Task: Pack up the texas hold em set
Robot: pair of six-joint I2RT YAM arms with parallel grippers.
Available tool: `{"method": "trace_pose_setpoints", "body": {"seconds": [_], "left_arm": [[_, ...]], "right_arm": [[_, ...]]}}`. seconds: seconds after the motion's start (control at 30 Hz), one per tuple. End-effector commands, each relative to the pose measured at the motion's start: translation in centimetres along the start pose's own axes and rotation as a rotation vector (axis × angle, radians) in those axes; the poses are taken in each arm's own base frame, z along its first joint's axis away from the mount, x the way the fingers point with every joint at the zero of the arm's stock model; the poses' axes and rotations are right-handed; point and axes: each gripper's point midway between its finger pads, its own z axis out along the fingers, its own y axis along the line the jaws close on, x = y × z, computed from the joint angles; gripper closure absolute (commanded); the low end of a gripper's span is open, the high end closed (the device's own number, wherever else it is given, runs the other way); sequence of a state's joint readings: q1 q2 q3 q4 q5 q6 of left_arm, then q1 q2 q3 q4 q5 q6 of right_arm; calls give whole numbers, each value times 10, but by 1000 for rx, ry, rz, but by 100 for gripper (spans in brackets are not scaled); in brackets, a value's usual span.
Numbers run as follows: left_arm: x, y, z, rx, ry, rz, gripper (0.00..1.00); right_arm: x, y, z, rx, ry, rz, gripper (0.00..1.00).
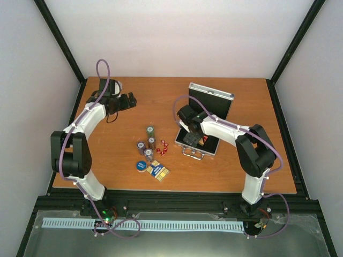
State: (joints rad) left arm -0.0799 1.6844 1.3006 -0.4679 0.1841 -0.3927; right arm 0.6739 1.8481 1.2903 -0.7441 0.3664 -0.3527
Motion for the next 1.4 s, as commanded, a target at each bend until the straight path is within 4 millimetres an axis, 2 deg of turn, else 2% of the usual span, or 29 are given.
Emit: {"method": "trace_pose_setpoints", "body": {"seconds": [0.0,0.13,0.23,0.37,0.5,0.63,0.83,1.03,1.2,1.37], "left_arm": [[-20,-12,-8,26,-48,14,0],[-20,-13,-9,26,-47,16,0],[-19,-12,-8,24,-47,14,0],[-18,-11,-6,23,-44,7,0],[-18,-11,-6,25,-44,6,0],[-18,-11,-6,27,-43,9,0],[-16,-11,-5,26,-40,12,0],[-17,-9,-4,18,-38,15,0],[-17,-8,-2,9,-33,22,0],[-17,-7,0,6,-27,22,0]], "right_arm": [[-21,-6,-26,-104,-98,181,4],[-33,7,-34,-223,-113,288,5],[-43,8,-38,-255,-138,370,6],[-39,-10,-23,-138,-77,484,6],[-40,-14,-5,-87,-42,537,6],[-44,-19,3,-50,-53,571,6],[-32,-33,10,52,-18,592,5],[-26,-14,16,-24,12,570,6],[-18,4,14,-112,6,525,8],[-11,11,6,-148,-2,497,9]]}}
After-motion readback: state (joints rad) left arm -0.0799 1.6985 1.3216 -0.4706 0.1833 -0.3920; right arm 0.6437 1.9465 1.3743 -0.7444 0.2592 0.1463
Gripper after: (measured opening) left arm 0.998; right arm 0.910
